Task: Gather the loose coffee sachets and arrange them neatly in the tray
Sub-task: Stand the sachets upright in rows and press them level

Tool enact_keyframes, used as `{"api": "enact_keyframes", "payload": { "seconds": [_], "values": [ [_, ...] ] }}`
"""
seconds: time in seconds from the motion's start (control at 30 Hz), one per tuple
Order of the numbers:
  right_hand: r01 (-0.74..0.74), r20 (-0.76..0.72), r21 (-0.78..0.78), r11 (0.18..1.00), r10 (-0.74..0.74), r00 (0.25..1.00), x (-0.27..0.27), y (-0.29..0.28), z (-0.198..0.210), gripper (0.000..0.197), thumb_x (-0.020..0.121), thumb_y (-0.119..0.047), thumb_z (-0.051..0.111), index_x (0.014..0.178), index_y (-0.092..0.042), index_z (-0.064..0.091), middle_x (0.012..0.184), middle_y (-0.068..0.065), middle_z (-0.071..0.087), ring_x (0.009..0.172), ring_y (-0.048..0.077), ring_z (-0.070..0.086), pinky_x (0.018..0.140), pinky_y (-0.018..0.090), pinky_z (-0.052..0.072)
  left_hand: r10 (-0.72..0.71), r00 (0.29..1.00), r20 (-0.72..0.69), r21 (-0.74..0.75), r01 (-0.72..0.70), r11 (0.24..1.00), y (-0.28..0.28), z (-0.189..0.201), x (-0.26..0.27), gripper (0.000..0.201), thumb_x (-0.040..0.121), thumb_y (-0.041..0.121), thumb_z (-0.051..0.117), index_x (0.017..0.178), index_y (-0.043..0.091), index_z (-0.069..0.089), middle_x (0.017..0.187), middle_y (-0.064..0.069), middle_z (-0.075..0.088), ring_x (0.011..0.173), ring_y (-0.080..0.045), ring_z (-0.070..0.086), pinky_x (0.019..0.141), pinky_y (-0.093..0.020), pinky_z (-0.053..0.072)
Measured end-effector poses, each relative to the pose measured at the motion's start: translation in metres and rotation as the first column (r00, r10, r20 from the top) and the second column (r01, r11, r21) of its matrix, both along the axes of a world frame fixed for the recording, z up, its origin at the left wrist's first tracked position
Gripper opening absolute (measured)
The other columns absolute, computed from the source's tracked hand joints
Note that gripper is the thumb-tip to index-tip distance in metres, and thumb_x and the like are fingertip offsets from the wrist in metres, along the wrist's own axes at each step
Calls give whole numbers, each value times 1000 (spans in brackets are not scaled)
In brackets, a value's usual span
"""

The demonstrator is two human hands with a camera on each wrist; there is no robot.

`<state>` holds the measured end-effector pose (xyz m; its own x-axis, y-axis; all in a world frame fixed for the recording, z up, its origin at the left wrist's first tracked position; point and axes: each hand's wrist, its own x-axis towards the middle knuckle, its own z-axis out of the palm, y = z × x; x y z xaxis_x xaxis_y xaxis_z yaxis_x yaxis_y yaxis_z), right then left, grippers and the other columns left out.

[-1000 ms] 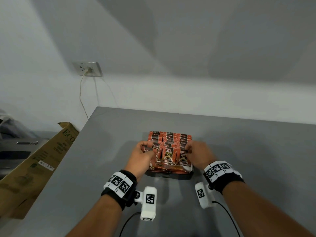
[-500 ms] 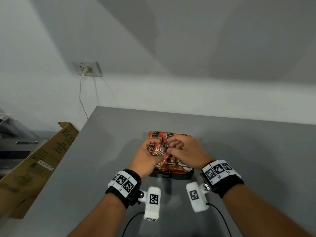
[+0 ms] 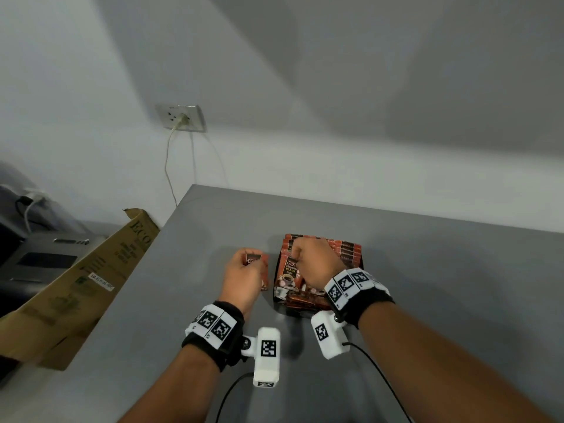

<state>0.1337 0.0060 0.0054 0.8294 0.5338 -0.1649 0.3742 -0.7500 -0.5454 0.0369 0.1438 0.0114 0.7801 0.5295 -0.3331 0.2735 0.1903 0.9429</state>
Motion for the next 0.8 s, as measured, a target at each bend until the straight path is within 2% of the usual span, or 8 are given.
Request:
{"api": "enact_keyframes", "payload": {
  "seconds": [0.13,0.3,0.4,0.5,0.57,0.63,0.7,0.8],
  "values": [
    [-16,-11,-72,997,15,1000,0,4,-5,36,78,16,49,88,-15,65,99,4,65,90,23,64,78,36,59,-53,998,-17,57,54,997,3,-1,-5,19,86,-6,52,90,10,60,79,-9,64,73,-24,61,67,-40,52],
    [-2,26,-58,998,3,1000,0,5,-9,35,76,20,44,82,-9,61,89,8,67,84,28,67,73,44,60,-73,997,-38,101,77,992,5,-6,-3,13,82,0,62,85,12,64,76,-7,69,75,-27,66,75,-49,57],
    [-42,3,-46,998,42,999,-1,5,-11,35,76,18,44,76,-15,56,87,6,64,80,27,68,65,35,57,-104,994,-42,131,108,985,3,-6,-1,16,81,-2,65,86,14,64,78,-6,70,73,-23,66,72,-46,56],
    [-1,30,25,1000,0,1000,-1,0,-9,29,82,10,56,82,-16,68,97,2,68,87,20,67,74,28,57,-118,992,-31,147,122,982,0,-7,1,22,83,-7,63,92,13,63,83,-3,71,74,-16,67,67,-32,54],
    [67,44,191,979,-77,996,-2,-6,2,16,88,-2,65,90,-14,75,92,-3,71,82,11,69,77,23,59,-116,993,-32,164,120,979,-1,-8,2,21,84,-5,62,94,14,64,89,-4,73,82,-20,70,75,-37,56],
    [66,-57,339,939,-50,997,-7,-13,17,10,90,-13,69,96,-18,75,84,-8,73,75,4,69,73,19,57,-145,989,-18,191,146,971,-5,-8,3,22,82,-5,61,93,13,64,92,-7,73,85,-23,70,81,-42,56],
    [20,-156,377,926,42,987,-12,-16,27,13,88,-15,72,99,-23,74,82,-4,76,72,5,70,69,20,56,-209,978,-5,220,205,954,-11,-6,6,24,80,-8,63,92,13,64,90,-10,72,81,-23,69,81,-46,56],
    [20,-13,334,942,-16,1000,-9,-20,25,15,87,-7,72,96,-18,76,81,-10,73,68,0,66,66,11,50,-230,973,-1,207,226,952,-18,-5,10,31,80,-9,66,96,17,61,88,-6,70,79,-22,68,80,-46,57]
  ]
}}
